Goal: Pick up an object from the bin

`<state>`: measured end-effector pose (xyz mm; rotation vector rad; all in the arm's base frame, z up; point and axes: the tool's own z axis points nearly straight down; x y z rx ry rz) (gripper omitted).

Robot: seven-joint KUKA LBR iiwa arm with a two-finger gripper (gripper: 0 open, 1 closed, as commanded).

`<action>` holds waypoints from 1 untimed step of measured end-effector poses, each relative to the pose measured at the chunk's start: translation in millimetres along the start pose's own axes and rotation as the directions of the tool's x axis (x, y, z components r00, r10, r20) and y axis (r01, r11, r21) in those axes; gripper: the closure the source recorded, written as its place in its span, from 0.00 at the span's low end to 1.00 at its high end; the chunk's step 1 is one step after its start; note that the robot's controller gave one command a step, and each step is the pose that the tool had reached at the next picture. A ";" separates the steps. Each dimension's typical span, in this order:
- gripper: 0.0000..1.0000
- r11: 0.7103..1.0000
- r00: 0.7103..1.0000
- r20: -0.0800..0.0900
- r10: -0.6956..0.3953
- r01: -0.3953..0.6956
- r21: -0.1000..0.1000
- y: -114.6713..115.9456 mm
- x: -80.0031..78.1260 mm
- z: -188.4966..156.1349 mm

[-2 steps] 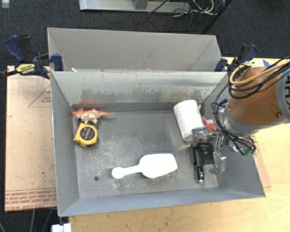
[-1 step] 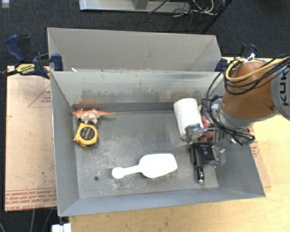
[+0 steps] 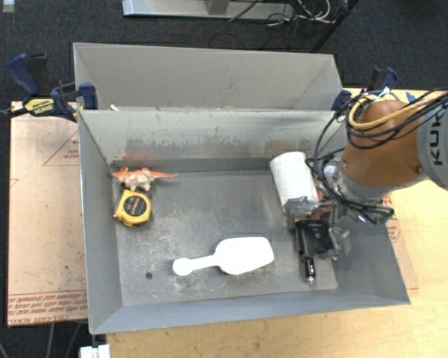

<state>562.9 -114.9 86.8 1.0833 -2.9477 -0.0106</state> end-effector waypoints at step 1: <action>1.00 0.884 0.884 0.000 -0.467 0.467 0.008 -4.9 -31.4 15.6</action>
Offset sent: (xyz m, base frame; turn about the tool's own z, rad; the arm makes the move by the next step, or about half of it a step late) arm 0.0000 0.0000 0.0000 0.0000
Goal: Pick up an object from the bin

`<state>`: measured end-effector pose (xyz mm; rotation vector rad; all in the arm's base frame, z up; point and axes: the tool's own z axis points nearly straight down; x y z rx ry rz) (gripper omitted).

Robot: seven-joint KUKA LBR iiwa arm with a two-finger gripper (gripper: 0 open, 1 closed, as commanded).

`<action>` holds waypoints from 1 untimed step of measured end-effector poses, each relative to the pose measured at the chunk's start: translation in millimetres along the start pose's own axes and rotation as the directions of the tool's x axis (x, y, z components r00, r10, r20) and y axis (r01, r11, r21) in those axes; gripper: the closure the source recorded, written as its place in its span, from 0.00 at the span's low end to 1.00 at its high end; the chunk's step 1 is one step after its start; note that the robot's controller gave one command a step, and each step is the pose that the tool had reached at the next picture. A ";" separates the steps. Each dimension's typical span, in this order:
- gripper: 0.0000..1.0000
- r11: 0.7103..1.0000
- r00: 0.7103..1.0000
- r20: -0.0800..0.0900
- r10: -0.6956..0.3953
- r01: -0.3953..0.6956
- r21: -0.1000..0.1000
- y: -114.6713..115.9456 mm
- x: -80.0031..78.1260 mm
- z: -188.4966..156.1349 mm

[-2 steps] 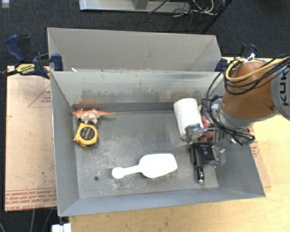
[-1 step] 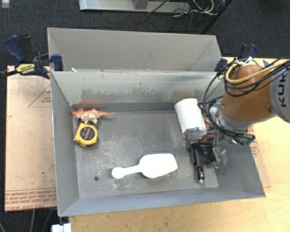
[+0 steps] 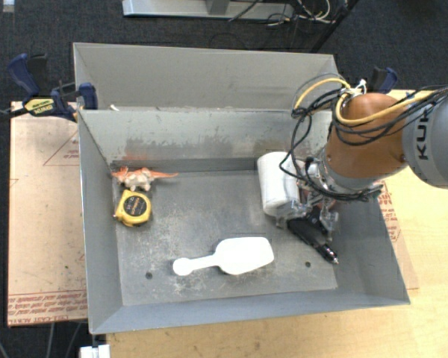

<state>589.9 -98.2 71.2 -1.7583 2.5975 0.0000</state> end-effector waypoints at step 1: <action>1.00 1.000 1.000 0.000 0.000 0.000 0.000 0.0 0.0 0.0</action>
Offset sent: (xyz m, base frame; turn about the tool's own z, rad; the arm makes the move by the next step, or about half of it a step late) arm 0.0003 0.0000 0.0059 0.0000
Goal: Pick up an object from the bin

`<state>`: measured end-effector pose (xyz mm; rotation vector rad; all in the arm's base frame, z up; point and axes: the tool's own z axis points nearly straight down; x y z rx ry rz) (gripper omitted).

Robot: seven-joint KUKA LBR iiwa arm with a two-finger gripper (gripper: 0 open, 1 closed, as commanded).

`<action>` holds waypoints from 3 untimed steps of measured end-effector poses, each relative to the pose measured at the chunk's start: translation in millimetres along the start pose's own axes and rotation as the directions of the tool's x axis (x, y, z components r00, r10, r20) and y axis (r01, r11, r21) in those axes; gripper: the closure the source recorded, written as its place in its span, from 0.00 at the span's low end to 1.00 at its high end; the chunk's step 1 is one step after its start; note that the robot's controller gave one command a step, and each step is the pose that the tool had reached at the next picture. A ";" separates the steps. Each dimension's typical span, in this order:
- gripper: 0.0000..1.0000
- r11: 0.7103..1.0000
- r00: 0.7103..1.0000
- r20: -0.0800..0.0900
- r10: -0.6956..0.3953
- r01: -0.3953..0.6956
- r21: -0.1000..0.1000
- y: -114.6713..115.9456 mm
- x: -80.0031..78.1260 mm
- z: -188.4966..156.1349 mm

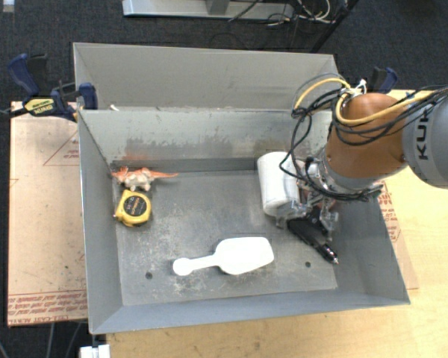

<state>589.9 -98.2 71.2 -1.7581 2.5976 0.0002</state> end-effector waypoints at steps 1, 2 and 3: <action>1.00 1.000 1.000 0.001 0.001 -0.001 0.000 0.1 -0.1 -1.0; 1.00 1.000 1.000 0.002 0.002 -0.002 -0.002 1.1 -0.6 -6.6; 1.00 1.000 1.000 0.001 0.003 -0.003 -0.008 2.8 -0.8 -21.8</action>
Offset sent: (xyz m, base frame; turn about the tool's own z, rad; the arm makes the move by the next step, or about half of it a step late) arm 0.0000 0.0001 0.0329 0.0000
